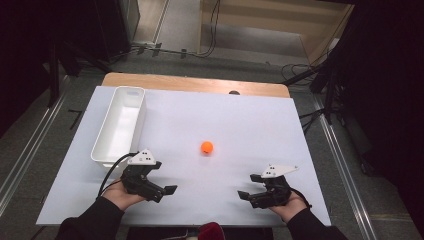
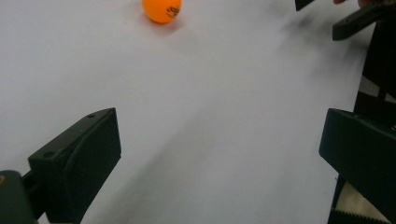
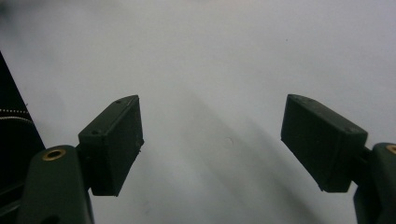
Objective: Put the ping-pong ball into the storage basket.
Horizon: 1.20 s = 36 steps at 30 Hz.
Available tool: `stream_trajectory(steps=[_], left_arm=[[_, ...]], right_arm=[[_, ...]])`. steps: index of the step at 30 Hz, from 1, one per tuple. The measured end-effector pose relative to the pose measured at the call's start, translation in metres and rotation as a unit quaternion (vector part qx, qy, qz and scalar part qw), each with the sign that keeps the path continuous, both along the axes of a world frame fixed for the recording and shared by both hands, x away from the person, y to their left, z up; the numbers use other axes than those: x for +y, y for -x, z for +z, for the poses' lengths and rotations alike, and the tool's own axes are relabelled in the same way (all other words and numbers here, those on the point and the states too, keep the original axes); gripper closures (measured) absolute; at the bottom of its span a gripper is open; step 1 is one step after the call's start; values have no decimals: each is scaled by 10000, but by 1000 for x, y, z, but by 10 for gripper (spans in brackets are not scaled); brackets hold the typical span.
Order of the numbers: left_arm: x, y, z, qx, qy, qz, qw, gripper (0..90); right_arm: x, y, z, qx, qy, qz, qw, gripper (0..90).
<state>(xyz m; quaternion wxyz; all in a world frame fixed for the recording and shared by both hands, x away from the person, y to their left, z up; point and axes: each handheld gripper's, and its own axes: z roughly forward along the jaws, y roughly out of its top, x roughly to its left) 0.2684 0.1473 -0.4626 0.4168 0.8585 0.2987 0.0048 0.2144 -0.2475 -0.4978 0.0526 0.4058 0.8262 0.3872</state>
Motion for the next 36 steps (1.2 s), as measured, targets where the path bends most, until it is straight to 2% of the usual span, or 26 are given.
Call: stream_trajectory(steps=[2, 7, 15, 20, 36], left_arm=[[-2, -3, 1, -47, 10, 115, 9999, 0], [-7, -5, 2, -162, -48, 184, 9997, 0], [-14, -8, 3, -154, -57, 152, 9998, 0], [-17, -11, 3, -125, -60, 298, 9995, 0], [-32, -20, 12, -250, -43, 255, 9994, 0]], right_arm=[[0, 0, 0, 4, -9, -13, 10000, 196], [-1, 0, 0, -4, -14, -6, 10000, 195], [-1, 0, 0, -5, -1, -5, 10000, 195], [-1, 0, 0, -1, -12, -9, 10000, 196], [-4, 0, 2, -23, -57, -117, 9999, 196]])
